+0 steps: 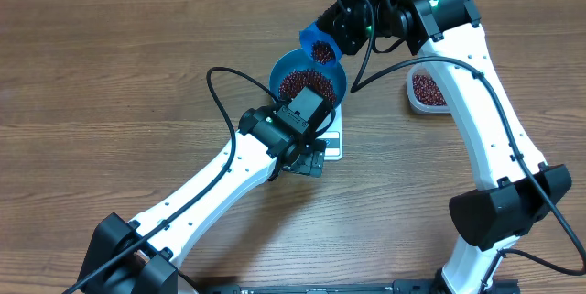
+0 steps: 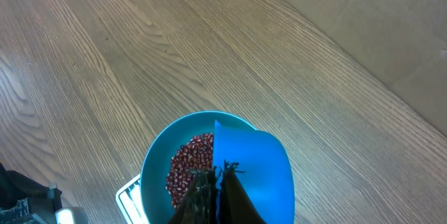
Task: Scoop item into bowl and weigh 150g on scale
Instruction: 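Hold the tilted blue scoop over the teal bowl, trickling beans, then tilt the blue scoop further with the right gripper to add beans, then carry the blue scoop with the right gripper back to the bean tub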
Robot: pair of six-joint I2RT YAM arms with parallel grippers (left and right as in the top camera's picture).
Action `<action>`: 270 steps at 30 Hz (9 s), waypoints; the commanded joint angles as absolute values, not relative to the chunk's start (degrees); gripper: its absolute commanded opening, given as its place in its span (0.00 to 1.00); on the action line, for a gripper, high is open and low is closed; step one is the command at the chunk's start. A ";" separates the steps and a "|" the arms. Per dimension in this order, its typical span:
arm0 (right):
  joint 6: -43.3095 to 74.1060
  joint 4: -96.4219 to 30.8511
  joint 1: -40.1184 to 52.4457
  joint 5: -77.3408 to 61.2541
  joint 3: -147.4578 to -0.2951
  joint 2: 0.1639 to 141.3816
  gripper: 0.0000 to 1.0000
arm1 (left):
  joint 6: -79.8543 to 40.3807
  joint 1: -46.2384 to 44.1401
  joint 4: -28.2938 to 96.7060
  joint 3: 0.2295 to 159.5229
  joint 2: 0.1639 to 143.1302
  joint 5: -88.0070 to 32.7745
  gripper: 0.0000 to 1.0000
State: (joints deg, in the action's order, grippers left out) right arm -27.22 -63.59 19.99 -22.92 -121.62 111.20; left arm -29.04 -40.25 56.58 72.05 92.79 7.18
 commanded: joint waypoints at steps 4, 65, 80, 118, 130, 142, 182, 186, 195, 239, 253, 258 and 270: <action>-27.07 -63.33 20.29 -22.76 -123.02 111.31 0.04 | -30.02 -40.14 56.53 73.01 91.85 8.05 1.00; -23.99 -63.48 21.85 -18.50 -122.96 112.01 0.04 | -30.02 -40.14 56.53 73.01 91.85 8.05 1.00; -23.99 -63.48 21.85 -18.48 -122.96 112.01 0.04 | -30.02 -40.14 56.53 73.01 91.85 8.05 1.00; -23.24 -62.98 22.81 -17.96 -122.96 112.33 0.04 | -30.04 -40.14 56.53 73.01 91.85 8.08 0.99; -26.41 -63.99 23.70 -20.43 -122.96 112.55 0.04 | -30.02 -40.14 56.53 73.01 91.85 8.05 0.99; -23.70 -63.46 23.73 -18.06 -122.96 112.97 0.04 | -30.02 -40.14 56.51 73.01 91.85 8.08 1.00; -27.70 -66.32 24.14 -21.02 -122.96 113.19 0.04 | -30.04 -40.14 56.53 73.01 91.85 8.08 0.99; -23.27 -65.01 23.86 -15.84 -122.96 113.40 0.04 | -30.02 -40.14 56.53 73.01 91.85 8.08 0.99; -23.55 -64.60 23.73 -17.63 -122.96 113.65 0.04 | -30.02 -40.14 56.51 73.01 91.85 8.08 1.00; -22.24 -63.29 23.73 -17.65 -122.96 114.02 0.04 | -30.02 -40.14 56.53 73.01 91.85 8.05 1.00; -4.12 -60.49 17.91 -26.68 -123.13 113.36 0.04 | -30.04 -40.14 56.53 73.01 91.85 8.08 1.00; -0.69 -60.29 11.44 -44.01 -123.13 113.36 0.04 | -30.02 -40.14 56.53 73.01 91.85 8.08 1.00; 3.20 -67.85 -3.51 -42.09 -123.07 113.38 0.04 | -30.02 -40.14 56.53 73.01 91.85 8.05 1.00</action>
State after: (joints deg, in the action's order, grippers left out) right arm 2.15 -67.02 -0.54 -43.55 -121.62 113.69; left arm -29.04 -40.25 56.58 72.07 92.79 7.18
